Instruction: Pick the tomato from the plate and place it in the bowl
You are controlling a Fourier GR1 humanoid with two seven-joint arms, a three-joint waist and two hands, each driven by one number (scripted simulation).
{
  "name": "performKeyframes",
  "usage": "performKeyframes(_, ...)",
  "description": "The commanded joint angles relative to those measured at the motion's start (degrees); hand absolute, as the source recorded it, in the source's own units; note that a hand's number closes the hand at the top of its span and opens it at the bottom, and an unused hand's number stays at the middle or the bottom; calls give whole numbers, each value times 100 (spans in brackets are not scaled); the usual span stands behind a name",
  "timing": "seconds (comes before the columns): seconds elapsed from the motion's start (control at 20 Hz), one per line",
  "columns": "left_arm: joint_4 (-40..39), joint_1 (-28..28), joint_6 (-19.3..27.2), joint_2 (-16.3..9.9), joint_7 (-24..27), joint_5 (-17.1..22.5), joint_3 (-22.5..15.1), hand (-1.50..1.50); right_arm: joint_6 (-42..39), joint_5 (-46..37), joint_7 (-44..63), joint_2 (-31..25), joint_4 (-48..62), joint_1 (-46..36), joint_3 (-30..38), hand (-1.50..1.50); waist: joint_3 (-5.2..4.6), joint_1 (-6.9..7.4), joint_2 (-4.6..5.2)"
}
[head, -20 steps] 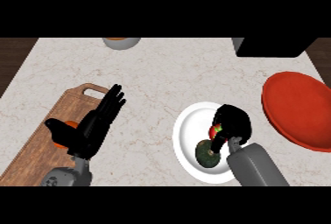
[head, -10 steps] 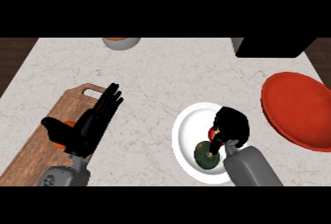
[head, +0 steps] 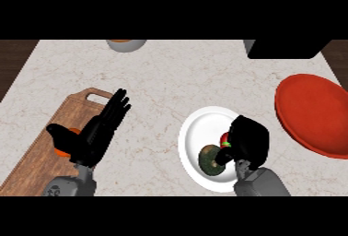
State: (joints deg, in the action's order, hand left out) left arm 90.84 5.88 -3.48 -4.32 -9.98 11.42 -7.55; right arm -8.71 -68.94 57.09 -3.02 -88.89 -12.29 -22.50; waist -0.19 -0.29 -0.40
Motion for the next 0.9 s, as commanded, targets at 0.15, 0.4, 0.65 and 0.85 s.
performKeyframes(0.15, 189, 125, 222, 41, -332, -123, 9, 0, -751, -813, 975, 190, -1699, -305, -265, 150, 15, -1, 4)
performKeyframes(0.4, 67, -60, -173, -153, 62, 120, 241, 0, -1955, -1429, 1220, 249, -3043, -533, -397, 150, 8, -25, -6)
performKeyframes(0.65, -108, -30, -167, -46, 85, 25, 139, 0, -2502, -1513, 1006, 297, -3185, -1157, 276, 150, 11, 6, 18)
performKeyframes(0.85, -117, 90, -202, -35, 87, 79, 236, 0, -2288, -1535, 505, 299, -2986, -1352, 908, 150, 15, 24, 34)
